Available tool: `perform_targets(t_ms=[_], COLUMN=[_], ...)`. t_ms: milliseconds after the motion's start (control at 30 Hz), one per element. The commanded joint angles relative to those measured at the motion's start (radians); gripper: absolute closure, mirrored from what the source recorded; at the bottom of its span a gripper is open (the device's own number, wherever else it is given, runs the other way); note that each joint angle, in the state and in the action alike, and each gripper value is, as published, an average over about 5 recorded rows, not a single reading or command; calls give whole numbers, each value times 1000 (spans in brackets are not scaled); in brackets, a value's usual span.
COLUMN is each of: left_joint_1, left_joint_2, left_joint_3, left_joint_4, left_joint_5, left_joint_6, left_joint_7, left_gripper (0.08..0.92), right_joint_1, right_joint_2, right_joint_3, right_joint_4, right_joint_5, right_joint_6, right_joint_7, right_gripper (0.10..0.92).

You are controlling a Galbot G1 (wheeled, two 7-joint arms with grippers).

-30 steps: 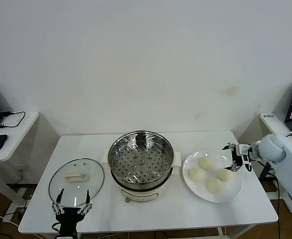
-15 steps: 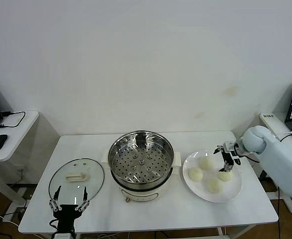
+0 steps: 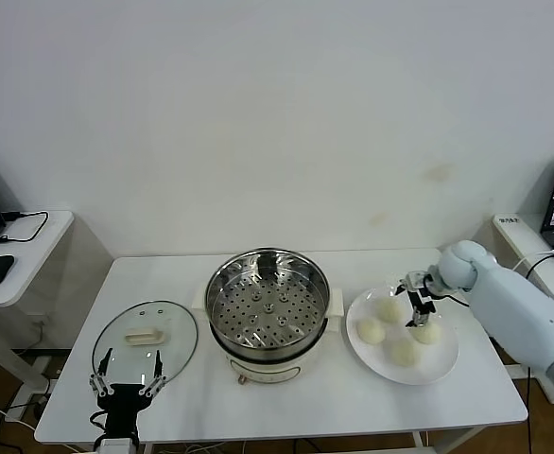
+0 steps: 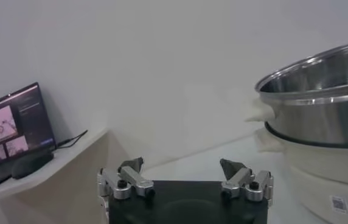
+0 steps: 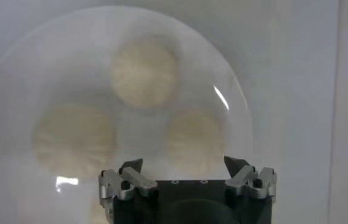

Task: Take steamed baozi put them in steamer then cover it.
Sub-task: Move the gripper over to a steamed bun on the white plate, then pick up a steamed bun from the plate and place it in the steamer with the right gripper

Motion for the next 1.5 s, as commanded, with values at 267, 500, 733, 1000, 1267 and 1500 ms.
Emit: perform_targets(t_ms=[267, 500, 733, 1000, 1267, 1500], left_joint_1=[-2, -8, -12, -16, -23, -25], left_joint_2=[8, 12, 15, 24, 36, 47], left_joint_3=[-4, -5, -4, -9, -9, -11], left_joint_4=[5, 9, 10, 8, 7, 9], left_joint_5=[1, -2, -5, -9, -18, -39], left_joint_6=[-1, -1, -1, -1, 0, 0], left_joint_7=[1, 1, 1, 0, 2, 4], left_gripper=[177, 177, 177, 177, 177, 177], right_joint_1=[20, 21, 22, 68, 226, 461], right_joint_2=[69, 78, 68, 7, -88, -103], right_joint_3=[-29, -40, -45, -84, -183, -326], right_joint_4=[-73, -79, -69, 5, 171, 255], right_joint_5=[-20, -25, -28, 57, 221, 380], right_joint_6=[-2, -18, -26, -37, -57, -68], right_joint_7=[16, 11, 8, -18, -38, -36], right_gripper=[225, 306, 396, 440, 432, 426])
